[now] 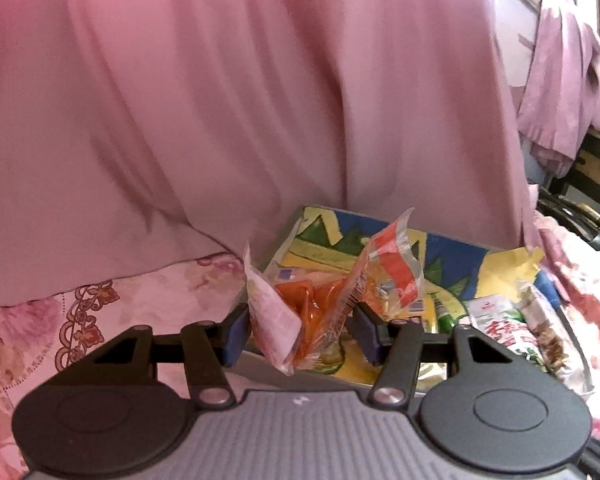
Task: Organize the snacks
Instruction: 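Carry the candy packet over the box with the left tool while the right tool carries the gold bar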
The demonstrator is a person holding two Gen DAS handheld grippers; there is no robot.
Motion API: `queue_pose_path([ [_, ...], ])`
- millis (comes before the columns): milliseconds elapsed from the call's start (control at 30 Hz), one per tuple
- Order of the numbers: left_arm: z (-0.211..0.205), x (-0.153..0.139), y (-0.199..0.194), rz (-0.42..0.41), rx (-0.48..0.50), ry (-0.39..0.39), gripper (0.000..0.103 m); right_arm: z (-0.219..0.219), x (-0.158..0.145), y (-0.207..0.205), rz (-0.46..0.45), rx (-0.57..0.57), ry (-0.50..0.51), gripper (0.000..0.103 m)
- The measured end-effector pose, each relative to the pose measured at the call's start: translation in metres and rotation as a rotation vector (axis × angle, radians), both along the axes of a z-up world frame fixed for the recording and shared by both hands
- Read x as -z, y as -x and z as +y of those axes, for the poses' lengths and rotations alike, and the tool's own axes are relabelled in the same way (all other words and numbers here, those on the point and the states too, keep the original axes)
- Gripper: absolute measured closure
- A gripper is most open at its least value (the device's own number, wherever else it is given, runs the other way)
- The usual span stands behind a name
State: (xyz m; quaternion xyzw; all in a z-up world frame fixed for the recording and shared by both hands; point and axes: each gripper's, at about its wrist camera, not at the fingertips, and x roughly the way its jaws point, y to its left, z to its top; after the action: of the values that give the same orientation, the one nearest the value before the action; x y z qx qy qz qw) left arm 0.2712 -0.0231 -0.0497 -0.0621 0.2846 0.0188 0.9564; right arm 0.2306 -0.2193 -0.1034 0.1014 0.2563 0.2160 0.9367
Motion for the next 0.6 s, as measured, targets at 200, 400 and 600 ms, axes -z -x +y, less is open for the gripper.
queue_pose_path([
  [200, 0.000, 0.004, -0.009, 0.025, -0.009, -0.005, 0.043, 0.023, 0.015, 0.017, 0.152, -0.020, 0.115, 0.046],
  [400, -0.012, 0.007, -0.022, 0.039, 0.007, -0.022, 0.042, 0.039, 0.024, 0.026, 0.183, -0.040, 0.139, 0.038],
  [600, -0.025, 0.010, -0.028, 0.045, 0.032, -0.017, 0.042, 0.040, 0.026, 0.026, 0.137, -0.017, 0.129, 0.066],
])
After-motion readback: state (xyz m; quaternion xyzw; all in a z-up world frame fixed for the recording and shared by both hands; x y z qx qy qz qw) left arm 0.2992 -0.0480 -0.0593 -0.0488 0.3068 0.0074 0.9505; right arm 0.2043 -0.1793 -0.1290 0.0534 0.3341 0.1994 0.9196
